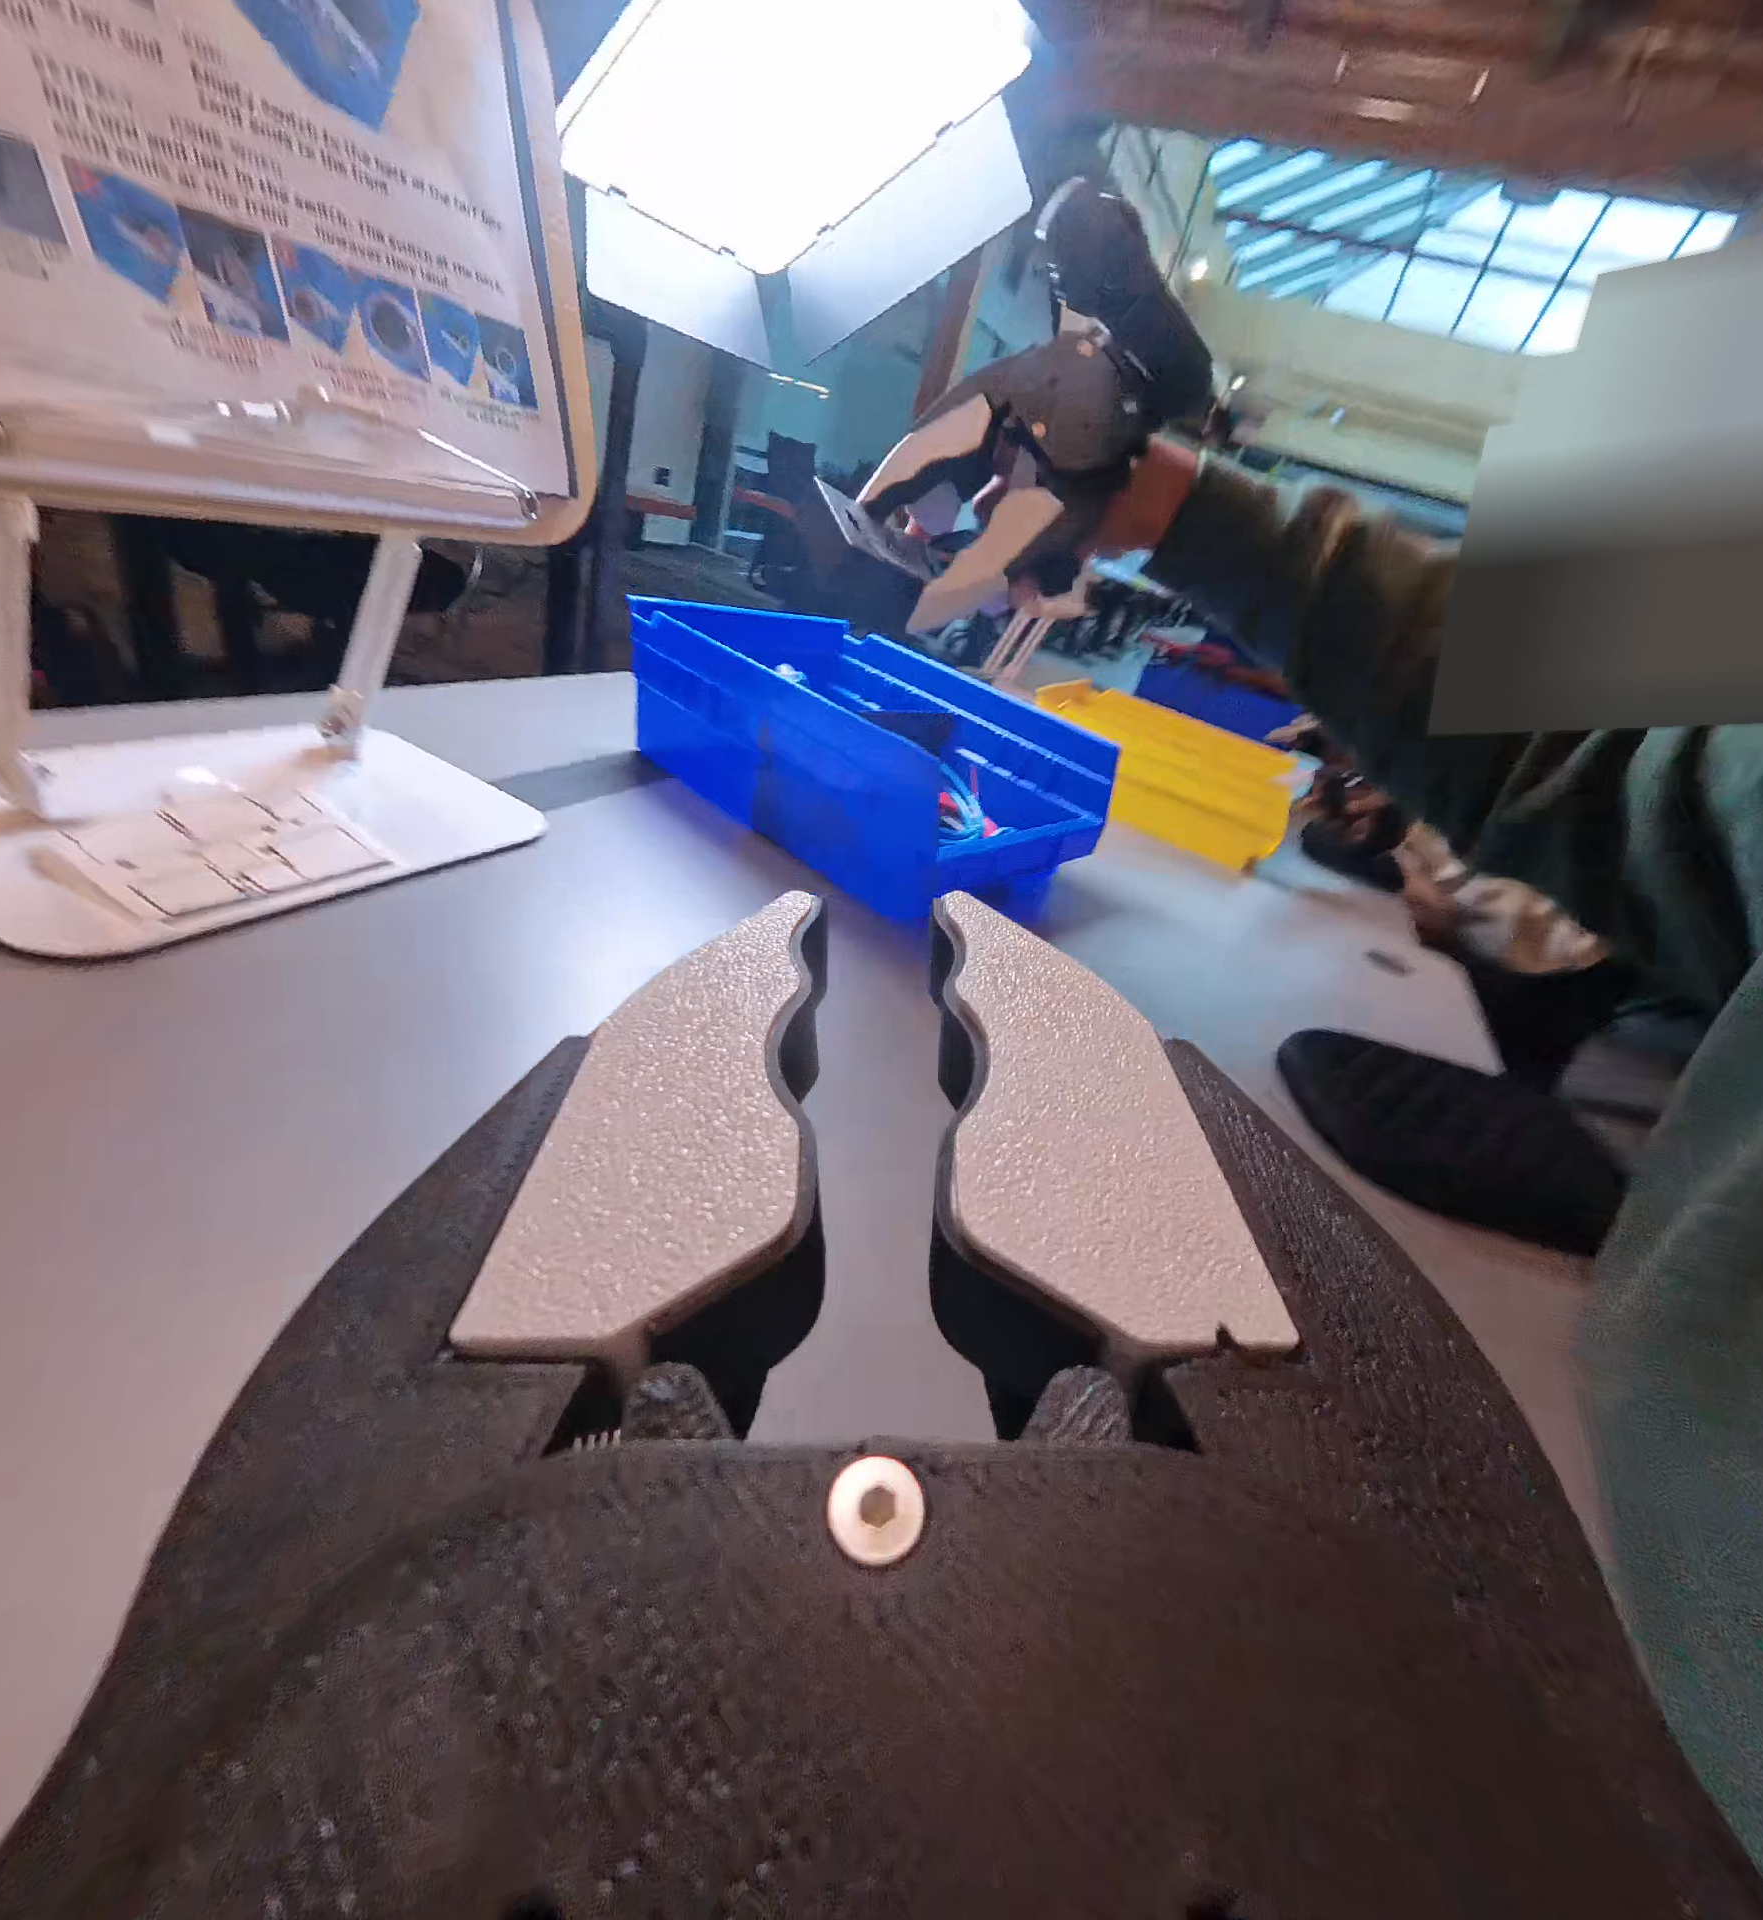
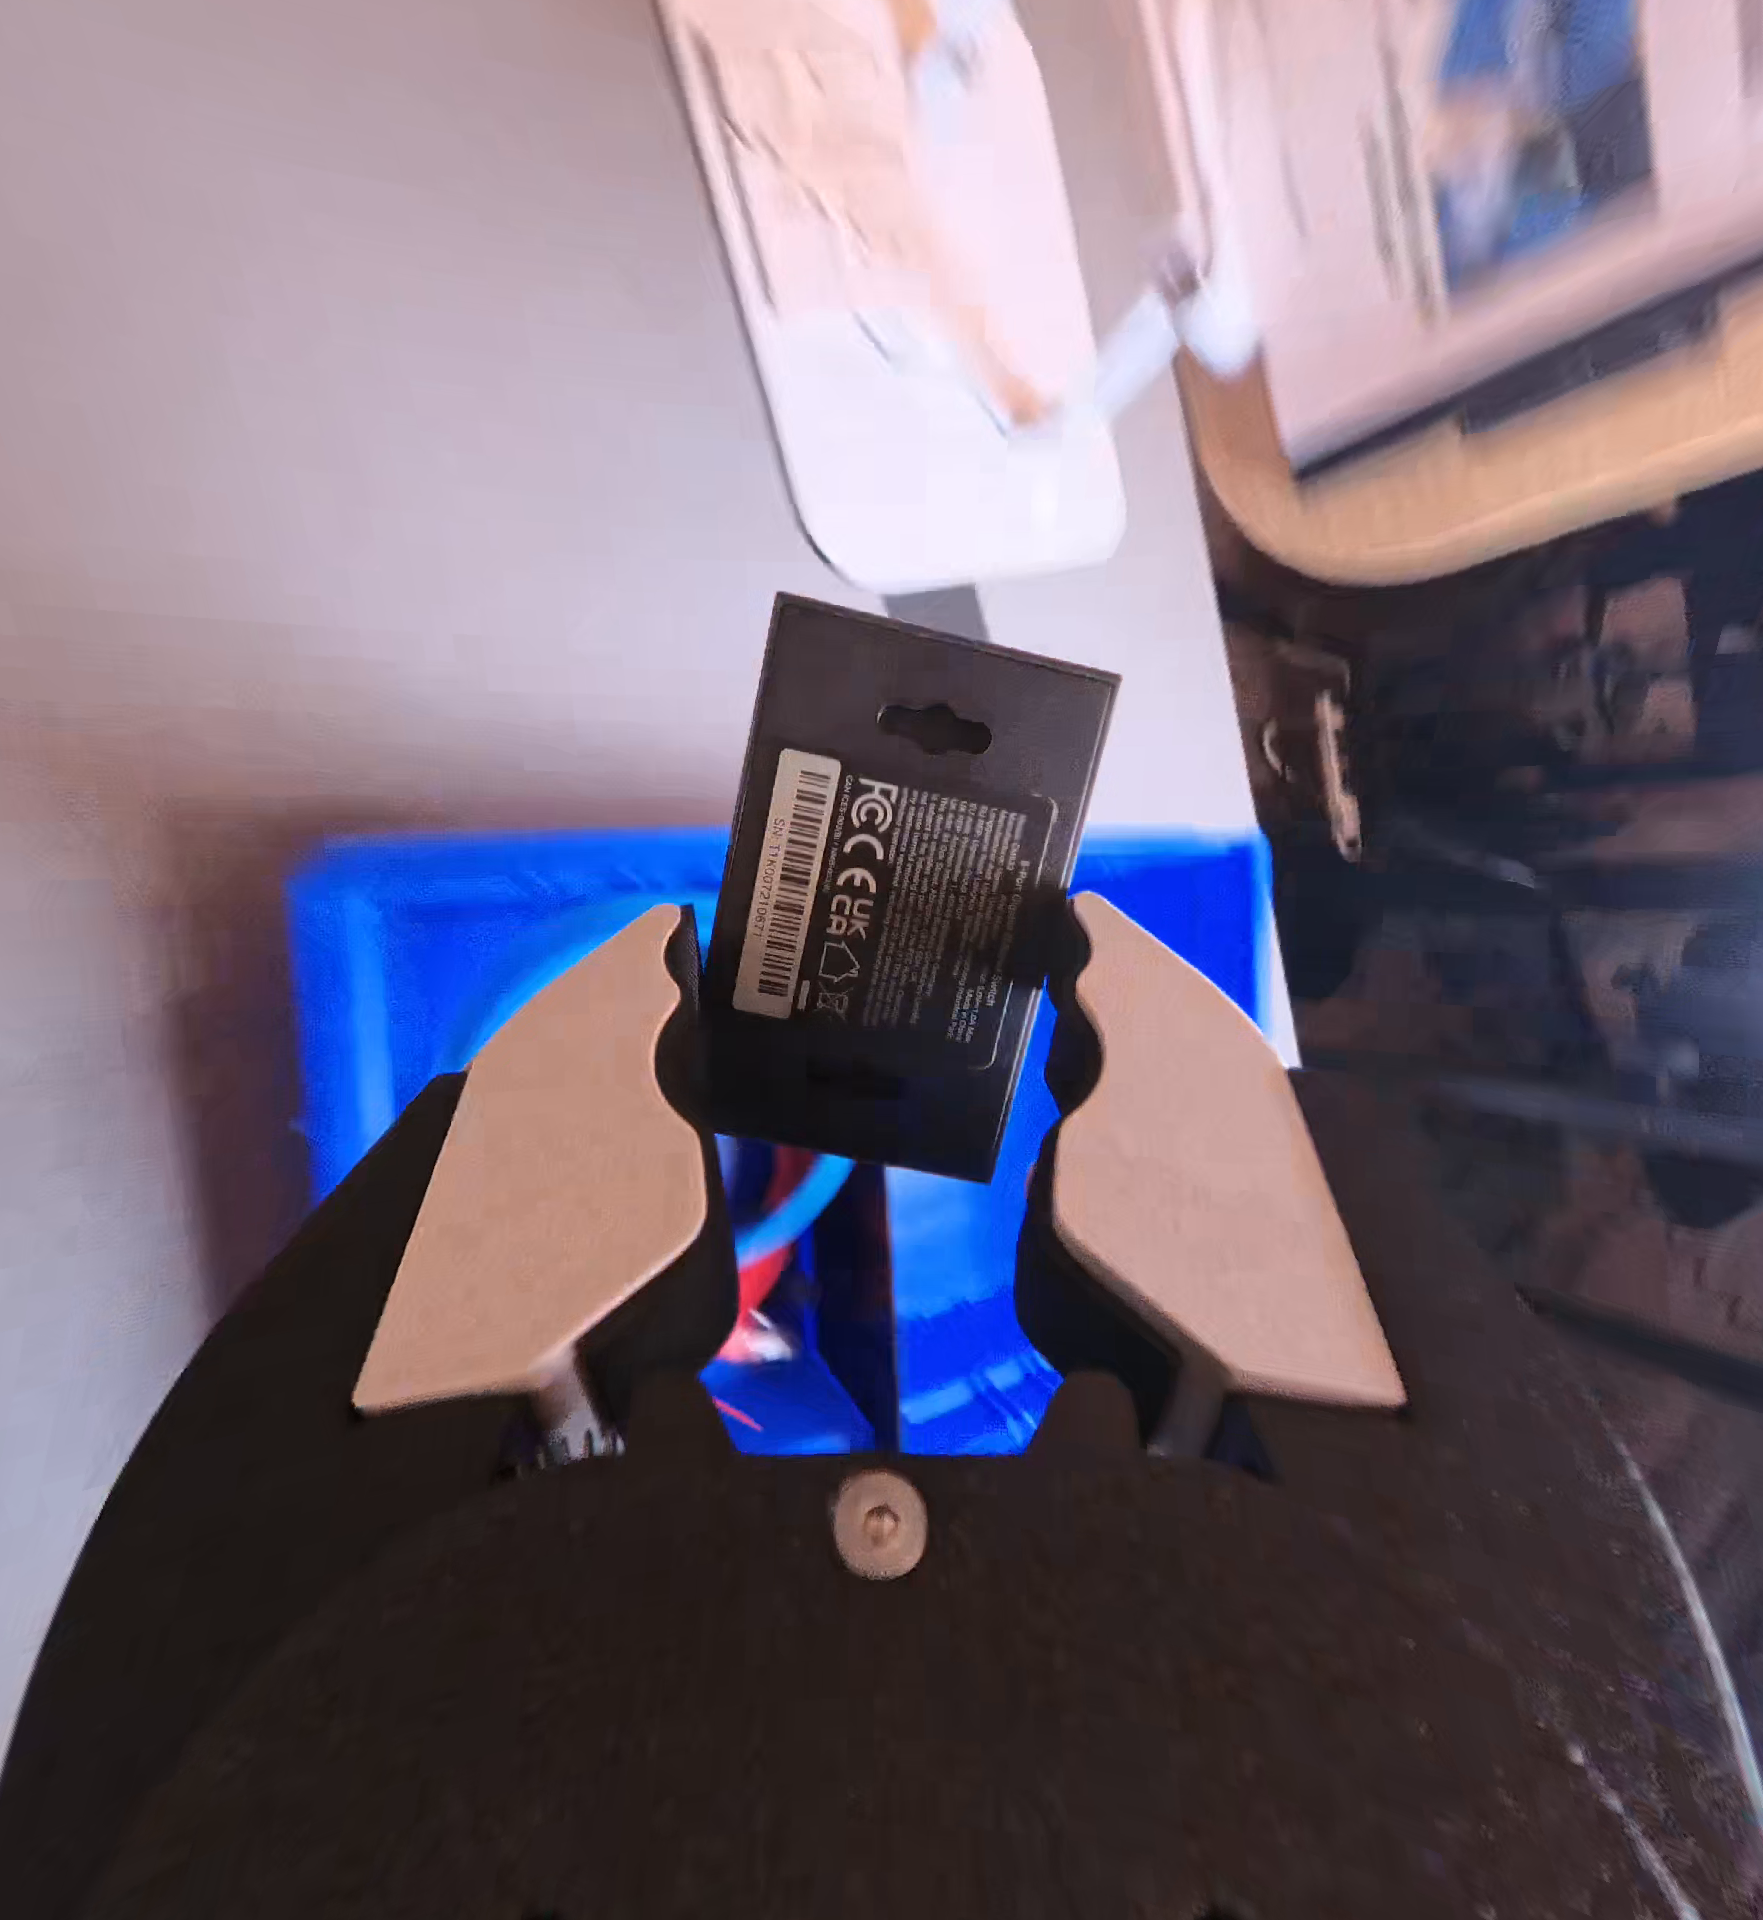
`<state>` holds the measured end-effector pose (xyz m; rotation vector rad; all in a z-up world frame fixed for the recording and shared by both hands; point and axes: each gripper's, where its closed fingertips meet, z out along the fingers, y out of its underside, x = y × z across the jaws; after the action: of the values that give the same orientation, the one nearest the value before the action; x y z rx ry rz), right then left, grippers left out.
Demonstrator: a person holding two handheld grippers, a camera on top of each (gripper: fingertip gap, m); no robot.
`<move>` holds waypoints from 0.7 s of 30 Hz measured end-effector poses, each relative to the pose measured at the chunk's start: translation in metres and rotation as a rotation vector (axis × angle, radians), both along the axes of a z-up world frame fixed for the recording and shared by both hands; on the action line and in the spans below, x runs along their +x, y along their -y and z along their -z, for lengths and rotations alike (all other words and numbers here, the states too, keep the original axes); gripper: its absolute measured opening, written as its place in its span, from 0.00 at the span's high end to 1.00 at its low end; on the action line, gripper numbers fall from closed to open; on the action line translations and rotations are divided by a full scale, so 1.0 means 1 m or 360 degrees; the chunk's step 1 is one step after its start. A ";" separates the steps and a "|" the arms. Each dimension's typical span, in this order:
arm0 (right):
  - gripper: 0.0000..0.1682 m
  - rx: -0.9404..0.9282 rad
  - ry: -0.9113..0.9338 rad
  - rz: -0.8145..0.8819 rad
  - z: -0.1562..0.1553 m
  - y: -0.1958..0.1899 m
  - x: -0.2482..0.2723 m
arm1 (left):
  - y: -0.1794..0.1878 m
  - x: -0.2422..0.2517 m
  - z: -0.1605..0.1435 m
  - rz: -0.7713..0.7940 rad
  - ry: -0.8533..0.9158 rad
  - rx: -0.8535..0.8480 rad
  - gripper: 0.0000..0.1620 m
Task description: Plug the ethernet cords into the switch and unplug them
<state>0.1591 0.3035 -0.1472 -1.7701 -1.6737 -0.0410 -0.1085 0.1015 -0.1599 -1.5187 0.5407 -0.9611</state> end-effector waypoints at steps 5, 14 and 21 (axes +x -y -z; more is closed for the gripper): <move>0.62 -0.0157 0.0213 0.0246 0.027 -0.075 0.085 | 0.005 -0.005 0.003 -0.0184 -0.0358 0.0255 0.98; 0.61 -0.0366 0.0514 0.0174 0.085 -0.115 0.104 | -0.001 -0.025 0.038 -0.0349 -0.0551 0.0164 1.00; 0.61 -0.0503 0.0762 0.0131 0.129 -0.122 0.109 | -0.006 -0.021 0.049 -0.0288 -0.0520 0.0085 1.00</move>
<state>0.2685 0.4260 -0.2757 -2.1929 -2.0261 -0.2697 -0.1299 0.1076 -0.2087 -1.6555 0.6419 -0.5578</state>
